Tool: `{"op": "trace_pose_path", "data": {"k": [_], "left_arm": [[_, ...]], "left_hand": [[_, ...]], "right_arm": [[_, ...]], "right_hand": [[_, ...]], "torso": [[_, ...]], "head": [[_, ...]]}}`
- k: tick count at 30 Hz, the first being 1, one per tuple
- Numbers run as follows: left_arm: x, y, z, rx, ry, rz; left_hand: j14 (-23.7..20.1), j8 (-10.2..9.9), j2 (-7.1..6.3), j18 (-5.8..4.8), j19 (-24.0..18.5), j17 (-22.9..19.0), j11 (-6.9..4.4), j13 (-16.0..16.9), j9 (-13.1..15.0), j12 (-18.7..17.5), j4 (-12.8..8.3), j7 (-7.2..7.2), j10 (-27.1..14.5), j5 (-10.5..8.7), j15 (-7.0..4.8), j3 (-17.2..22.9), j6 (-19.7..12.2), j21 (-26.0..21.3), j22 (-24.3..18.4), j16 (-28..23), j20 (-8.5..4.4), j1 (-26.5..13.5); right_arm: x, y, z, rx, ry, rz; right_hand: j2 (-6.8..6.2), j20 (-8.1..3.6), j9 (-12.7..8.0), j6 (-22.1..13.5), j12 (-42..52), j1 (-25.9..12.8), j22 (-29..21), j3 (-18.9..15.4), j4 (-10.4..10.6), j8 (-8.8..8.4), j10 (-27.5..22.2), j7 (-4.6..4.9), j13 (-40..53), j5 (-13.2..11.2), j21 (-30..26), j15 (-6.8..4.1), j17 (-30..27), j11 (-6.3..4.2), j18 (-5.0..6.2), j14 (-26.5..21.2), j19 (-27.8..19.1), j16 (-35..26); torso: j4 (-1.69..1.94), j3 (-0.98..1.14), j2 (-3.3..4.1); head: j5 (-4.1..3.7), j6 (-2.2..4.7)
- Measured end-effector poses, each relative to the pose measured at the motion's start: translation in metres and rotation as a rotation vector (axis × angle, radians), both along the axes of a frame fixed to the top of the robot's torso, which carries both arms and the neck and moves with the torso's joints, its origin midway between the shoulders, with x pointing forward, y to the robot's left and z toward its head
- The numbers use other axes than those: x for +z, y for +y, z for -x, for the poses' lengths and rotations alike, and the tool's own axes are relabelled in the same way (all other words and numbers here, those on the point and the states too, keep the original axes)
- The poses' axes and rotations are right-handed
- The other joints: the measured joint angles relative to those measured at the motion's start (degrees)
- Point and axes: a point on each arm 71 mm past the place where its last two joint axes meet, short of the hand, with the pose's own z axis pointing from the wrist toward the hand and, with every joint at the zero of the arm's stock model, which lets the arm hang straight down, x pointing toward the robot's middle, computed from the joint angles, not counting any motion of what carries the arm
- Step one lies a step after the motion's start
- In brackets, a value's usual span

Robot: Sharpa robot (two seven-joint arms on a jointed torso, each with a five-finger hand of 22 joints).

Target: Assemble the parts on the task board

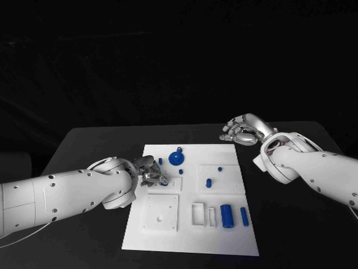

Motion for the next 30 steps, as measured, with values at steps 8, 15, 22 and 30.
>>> {"op": "trace_pose_path", "data": {"k": [8,15,22,30], "left_arm": [[0.0000,-0.0004,-0.0006,-0.001,0.002,-0.001],[0.0002,-0.0018,-0.0009,-0.005,0.002,-0.002],[0.0003,-0.0029,-0.0014,-0.007,0.004,-0.005],[0.0007,-0.0040,-0.0017,-0.010,0.005,-0.012]], "left_hand": [[0.0,0.1,0.64,0.00,0.0,0.1,0.00,0.2,2.4,0.8,0.0,0.00,0.0,-0.19,0.00,0.0,0.0,0.1,0.2,0.4,0.00,-0.9],[0.0,0.7,0.77,0.00,0.0,0.1,0.00,0.2,4.7,1.4,0.1,0.00,0.0,0.53,0.00,0.0,0.0,0.1,0.4,0.8,0.00,-1.2],[0.0,0.8,1.19,-0.01,0.0,0.1,0.08,0.2,6.9,1.7,-0.2,0.00,-0.1,1.03,0.04,0.2,0.0,0.4,0.5,1.1,0.00,-1.6],[0.1,1.1,1.46,-0.01,0.0,0.1,0.07,0.3,8.6,2.1,-0.4,0.00,-0.1,1.03,0.05,0.1,0.0,0.4,0.7,1.3,0.00,-1.9]], "right_arm": [[-0.0001,0.0007,-0.0001,0.001,0.001,-0.002],[-0.0001,0.0005,-0.0002,0.000,0.003,-0.003],[-0.0002,0.0008,-0.0001,0.000,0.003,-0.004],[-0.0002,0.0010,-0.0001,0.000,0.004,-0.004]], "right_hand": [[0.00,0.21,0.0,0.0,0.4,0.0,0.1,0.0,0.3,0.00,0.0,0.00,-0.6,0.8,-0.2,0.00,-0.1,0.00,0.00,0.0,-0.2,0.3],[0.00,0.21,0.0,0.0,0.5,0.0,0.2,0.0,0.3,0.00,0.0,0.00,-0.9,1.1,-0.2,0.18,-0.2,0.00,-0.03,-0.2,-0.2,0.3],[0.00,0.21,0.0,0.0,0.5,0.0,0.3,0.0,0.3,0.00,0.0,0.00,-1.1,1.4,-0.2,0.00,-0.3,0.00,-0.05,-0.4,-0.2,0.2],[0.00,0.21,0.0,0.0,0.7,0.0,0.3,-0.2,0.5,0.00,0.0,-0.01,-1.4,1.7,-0.4,0.00,-0.3,0.00,-0.07,-0.4,-0.2,0.2]], "torso": [[-0.04,0.05,0.00],[-0.04,0.05,0.00],[-0.02,0.05,0.01],[-0.02,0.05,0.01]], "head": [[0.01,-0.12],[0.02,-0.12],[-0.01,-0.18],[0.05,-0.20]]}}
